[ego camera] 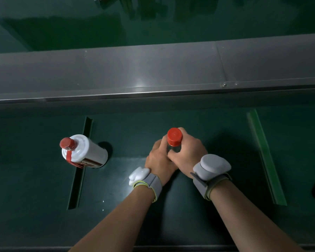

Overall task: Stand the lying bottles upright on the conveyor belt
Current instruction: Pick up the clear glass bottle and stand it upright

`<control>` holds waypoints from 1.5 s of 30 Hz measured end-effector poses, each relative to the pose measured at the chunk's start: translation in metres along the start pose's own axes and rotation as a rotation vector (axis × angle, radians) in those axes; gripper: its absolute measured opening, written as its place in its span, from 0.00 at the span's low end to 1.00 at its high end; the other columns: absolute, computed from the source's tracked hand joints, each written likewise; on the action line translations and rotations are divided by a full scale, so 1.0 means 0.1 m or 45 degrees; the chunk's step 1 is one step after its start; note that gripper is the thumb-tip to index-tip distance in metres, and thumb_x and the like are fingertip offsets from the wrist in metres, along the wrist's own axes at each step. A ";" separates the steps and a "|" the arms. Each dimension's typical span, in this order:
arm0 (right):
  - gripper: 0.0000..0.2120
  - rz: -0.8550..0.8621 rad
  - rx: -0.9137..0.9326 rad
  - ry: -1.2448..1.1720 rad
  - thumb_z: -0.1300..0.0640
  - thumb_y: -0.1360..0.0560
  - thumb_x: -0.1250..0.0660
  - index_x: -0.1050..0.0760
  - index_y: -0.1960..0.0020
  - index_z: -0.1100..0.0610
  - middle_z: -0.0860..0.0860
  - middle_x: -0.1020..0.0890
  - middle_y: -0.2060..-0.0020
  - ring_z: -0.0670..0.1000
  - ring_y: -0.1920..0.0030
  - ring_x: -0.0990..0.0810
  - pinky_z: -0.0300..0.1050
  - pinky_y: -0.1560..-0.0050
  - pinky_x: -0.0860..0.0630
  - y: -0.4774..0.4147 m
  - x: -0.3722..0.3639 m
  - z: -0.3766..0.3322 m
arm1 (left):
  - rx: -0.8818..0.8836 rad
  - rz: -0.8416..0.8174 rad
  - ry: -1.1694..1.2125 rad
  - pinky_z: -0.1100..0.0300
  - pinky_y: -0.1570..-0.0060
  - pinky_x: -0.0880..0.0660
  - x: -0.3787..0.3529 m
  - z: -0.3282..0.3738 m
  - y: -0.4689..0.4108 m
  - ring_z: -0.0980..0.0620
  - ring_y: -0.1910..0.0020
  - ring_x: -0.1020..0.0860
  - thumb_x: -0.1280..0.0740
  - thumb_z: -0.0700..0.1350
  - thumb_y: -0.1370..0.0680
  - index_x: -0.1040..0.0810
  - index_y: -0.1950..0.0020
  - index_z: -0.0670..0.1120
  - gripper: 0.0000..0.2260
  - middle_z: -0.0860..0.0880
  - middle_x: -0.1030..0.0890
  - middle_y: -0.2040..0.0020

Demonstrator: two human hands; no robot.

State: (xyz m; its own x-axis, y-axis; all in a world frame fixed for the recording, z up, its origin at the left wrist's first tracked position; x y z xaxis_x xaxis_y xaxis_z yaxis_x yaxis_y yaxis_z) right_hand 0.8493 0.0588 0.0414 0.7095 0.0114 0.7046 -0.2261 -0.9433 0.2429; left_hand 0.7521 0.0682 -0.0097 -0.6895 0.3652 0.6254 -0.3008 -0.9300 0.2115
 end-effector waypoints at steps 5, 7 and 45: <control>0.15 -0.005 0.010 -0.010 0.54 0.31 0.31 0.28 0.46 0.47 0.48 0.18 0.59 0.56 0.58 0.20 0.46 0.59 0.25 0.00 -0.05 0.16 | -0.008 -0.038 -0.032 0.61 0.57 0.33 -0.12 -0.07 0.01 0.48 0.51 0.23 0.30 0.48 0.32 0.37 0.38 0.64 0.27 0.51 0.26 0.39; 0.17 0.003 0.004 -0.006 0.53 0.31 0.31 0.28 0.44 0.46 0.49 0.18 0.59 0.56 0.57 0.20 0.46 0.59 0.25 0.01 -0.06 0.20 | 0.011 -0.055 -0.017 0.61 0.57 0.33 -0.14 -0.08 0.02 0.51 0.54 0.24 0.30 0.47 0.31 0.39 0.37 0.64 0.28 0.52 0.26 0.41; 0.32 -0.362 -0.205 0.339 0.43 0.26 0.38 0.45 0.25 0.41 0.53 0.21 0.37 0.61 0.44 0.21 0.52 0.47 0.22 1.30 -0.15 0.91 | 0.159 -0.224 -0.352 0.55 0.39 0.28 -0.24 0.14 1.40 0.45 0.35 0.27 0.30 0.54 0.28 0.36 0.26 0.56 0.32 0.47 0.27 0.31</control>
State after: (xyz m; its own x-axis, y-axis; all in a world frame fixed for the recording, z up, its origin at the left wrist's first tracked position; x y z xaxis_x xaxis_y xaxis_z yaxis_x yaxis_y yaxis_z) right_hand 0.8699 -0.0937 0.0019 0.5662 0.3687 0.7372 -0.1629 -0.8267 0.5386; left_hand 0.7361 -0.0714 0.0158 -0.4250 0.5109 0.7473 -0.3043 -0.8581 0.4136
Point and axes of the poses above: each hand's wrist, its own y-axis away from the middle knuckle, its own x-axis out of the back of the hand, z = x × y, the point moved 10 cm from there along -y, towards the middle knuckle
